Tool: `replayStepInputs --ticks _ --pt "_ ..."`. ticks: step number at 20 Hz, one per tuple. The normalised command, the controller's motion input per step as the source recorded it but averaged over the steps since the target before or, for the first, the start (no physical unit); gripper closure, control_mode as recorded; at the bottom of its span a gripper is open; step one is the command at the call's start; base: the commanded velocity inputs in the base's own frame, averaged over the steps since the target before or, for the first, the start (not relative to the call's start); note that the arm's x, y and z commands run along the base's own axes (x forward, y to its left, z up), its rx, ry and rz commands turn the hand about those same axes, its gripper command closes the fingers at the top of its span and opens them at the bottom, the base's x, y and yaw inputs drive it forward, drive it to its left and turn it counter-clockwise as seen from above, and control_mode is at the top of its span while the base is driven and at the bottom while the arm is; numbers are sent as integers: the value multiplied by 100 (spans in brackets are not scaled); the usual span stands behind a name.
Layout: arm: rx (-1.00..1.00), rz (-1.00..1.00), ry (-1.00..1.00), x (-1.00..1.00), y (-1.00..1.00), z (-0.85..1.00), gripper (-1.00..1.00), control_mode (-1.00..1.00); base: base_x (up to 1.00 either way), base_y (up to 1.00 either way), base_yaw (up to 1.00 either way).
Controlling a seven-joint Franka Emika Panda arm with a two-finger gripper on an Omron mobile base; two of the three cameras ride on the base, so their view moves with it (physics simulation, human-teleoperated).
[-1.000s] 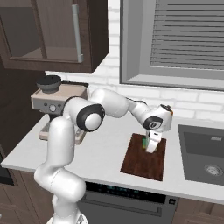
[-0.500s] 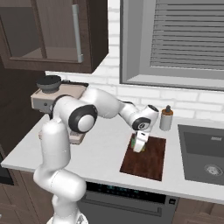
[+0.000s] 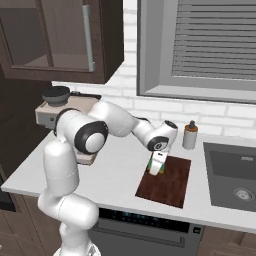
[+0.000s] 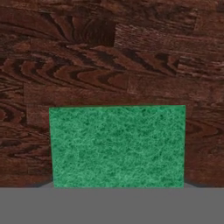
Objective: Pick up the sponge from the counter and clean the cutting board by briefly scrubbing or pressing down on the cutting board. Once finished, release the sponge.
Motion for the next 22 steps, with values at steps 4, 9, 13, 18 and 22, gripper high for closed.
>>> replayStepInputs --ticks 4,9,13,18,22 --pt "0 -9 0 -6 -43 0 100 -100 0 0 0" --pt "0 -9 0 -5 -50 0 100 -100 0 0 0" --pt "0 -10 0 -9 -50 0 100 -100 0 0 0" --pt "0 -9 0 -41 -37 0 100 -100 0 0 0" --pt "0 -7 -1 -69 -1 -1 100 -100 0 0 0"
